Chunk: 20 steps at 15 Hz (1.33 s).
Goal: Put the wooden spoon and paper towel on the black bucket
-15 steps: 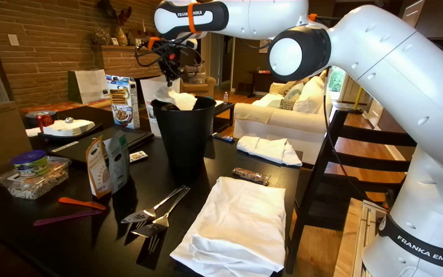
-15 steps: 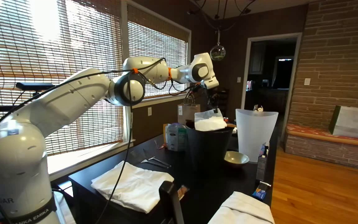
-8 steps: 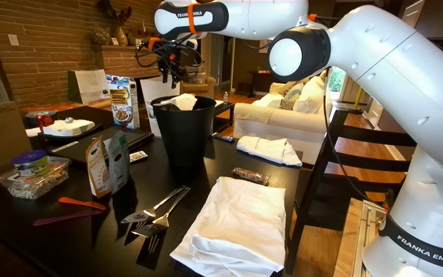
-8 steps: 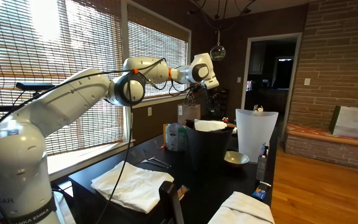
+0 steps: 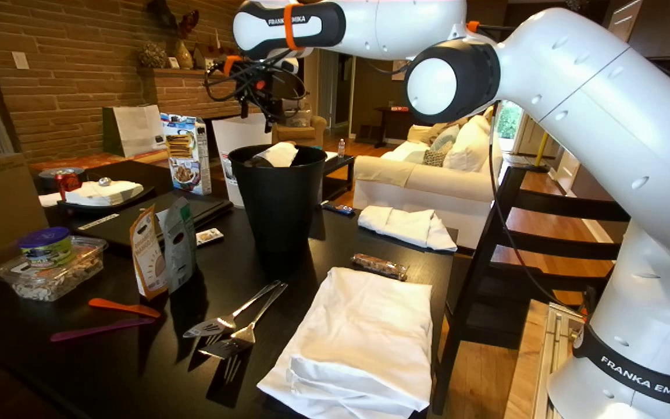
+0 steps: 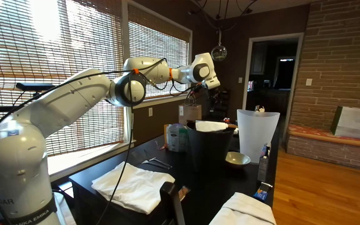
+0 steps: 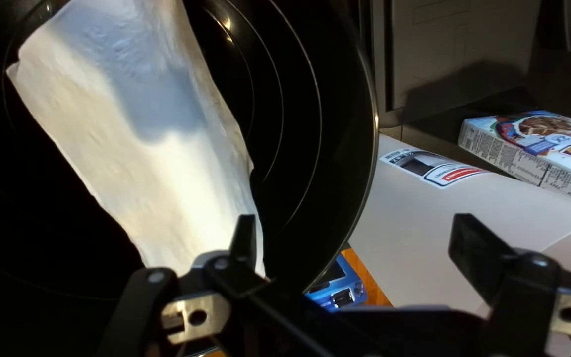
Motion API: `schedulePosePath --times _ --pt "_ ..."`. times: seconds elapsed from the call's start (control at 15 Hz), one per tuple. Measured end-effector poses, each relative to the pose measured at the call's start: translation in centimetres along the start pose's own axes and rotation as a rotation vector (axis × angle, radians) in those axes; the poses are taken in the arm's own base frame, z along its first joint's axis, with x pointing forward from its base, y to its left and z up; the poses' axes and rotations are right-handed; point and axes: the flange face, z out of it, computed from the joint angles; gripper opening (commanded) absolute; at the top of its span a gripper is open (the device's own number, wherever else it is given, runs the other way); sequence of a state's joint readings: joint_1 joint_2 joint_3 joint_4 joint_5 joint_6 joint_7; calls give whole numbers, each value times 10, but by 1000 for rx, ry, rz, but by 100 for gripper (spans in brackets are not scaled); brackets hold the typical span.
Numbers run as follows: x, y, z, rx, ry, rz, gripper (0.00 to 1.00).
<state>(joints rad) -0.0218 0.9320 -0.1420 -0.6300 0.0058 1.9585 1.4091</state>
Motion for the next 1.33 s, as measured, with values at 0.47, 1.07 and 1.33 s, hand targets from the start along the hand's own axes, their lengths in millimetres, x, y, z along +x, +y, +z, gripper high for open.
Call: schedulePosePath --times 0.47,1.07,1.33 --pt "11 5 -49 -63 -18 -173 100" --pt "47 28 -112 -170 -84 -439 100" --pt "64 34 -124 -168 -100 -564 100"
